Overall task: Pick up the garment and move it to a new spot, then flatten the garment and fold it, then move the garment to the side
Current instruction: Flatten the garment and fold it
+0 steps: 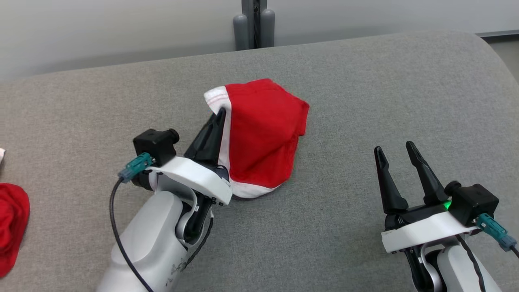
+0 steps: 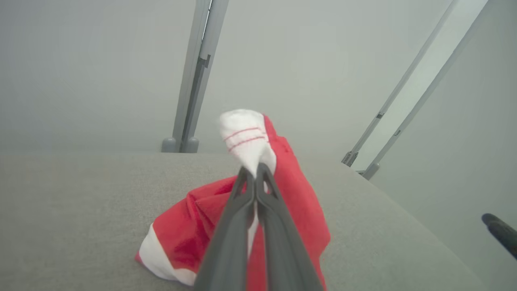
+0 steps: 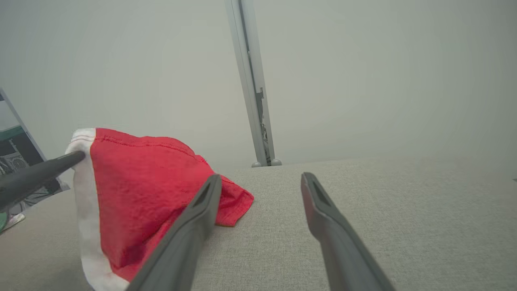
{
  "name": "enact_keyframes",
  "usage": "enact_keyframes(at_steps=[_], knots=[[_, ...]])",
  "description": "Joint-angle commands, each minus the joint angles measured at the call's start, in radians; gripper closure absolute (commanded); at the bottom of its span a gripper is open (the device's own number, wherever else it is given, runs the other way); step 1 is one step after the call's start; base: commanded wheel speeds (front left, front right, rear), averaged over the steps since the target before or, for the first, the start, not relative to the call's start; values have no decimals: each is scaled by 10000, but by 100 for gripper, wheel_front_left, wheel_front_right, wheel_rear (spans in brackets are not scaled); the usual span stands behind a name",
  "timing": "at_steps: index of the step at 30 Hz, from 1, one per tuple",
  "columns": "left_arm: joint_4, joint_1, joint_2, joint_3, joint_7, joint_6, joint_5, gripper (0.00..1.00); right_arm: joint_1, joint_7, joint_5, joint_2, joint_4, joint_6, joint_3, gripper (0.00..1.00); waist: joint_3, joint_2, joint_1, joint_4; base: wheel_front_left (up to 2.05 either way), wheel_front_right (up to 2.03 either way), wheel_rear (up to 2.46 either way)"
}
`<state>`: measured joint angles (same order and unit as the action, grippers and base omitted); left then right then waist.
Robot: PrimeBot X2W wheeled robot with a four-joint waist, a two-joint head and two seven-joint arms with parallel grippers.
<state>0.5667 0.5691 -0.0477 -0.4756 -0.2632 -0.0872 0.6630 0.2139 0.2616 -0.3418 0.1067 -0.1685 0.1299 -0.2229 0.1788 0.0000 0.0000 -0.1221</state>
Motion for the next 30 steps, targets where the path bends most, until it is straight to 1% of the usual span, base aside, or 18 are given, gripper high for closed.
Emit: enact_keyframes(at_steps=[1,8,11,14,18,20,22,25,30], knots=[[-378,-163,-51,291,-8,-9,-190,100,-114,62,79,52,18,15,49,0,-180,0,0,163,0,0,0],[-3441,-858,-76,2225,-8,191,-1543,100,-412,62,93,42,-90,15,57,0,-703,0,0,530,0,0,0],[-4747,-954,-121,2837,-5,272,-2107,100,-464,62,97,19,-120,15,22,0,-829,0,0,618,0,0,0],[-5739,-817,-255,3117,-5,228,-2588,100,-495,62,98,0,-143,15,-5,0,-882,0,0,673,0,0,0],[-6240,-509,-432,3190,-2,182,-2865,100,-516,62,95,-13,-188,15,-64,0,-937,0,0,675,0,0,0],[-6263,-443,-523,3076,49,140,-2937,100,-519,62,76,-23,-226,15,-116,0,-964,0,0,626,0,0,0],[-6093,-308,-506,2765,191,9,-2910,100,-508,62,58,-53,-237,15,-177,0,-967,0,0,552,0,0,0],[-5419,-226,-477,1865,437,-257,-2797,100,-428,62,23,-82,-245,15,-284,0,-905,0,0,386,0,0,0],[-3528,32,-336,135,504,-431,-2483,100,-187,62,4,-95,-207,15,-337,0,-666,0,0,1,0,0,0]])
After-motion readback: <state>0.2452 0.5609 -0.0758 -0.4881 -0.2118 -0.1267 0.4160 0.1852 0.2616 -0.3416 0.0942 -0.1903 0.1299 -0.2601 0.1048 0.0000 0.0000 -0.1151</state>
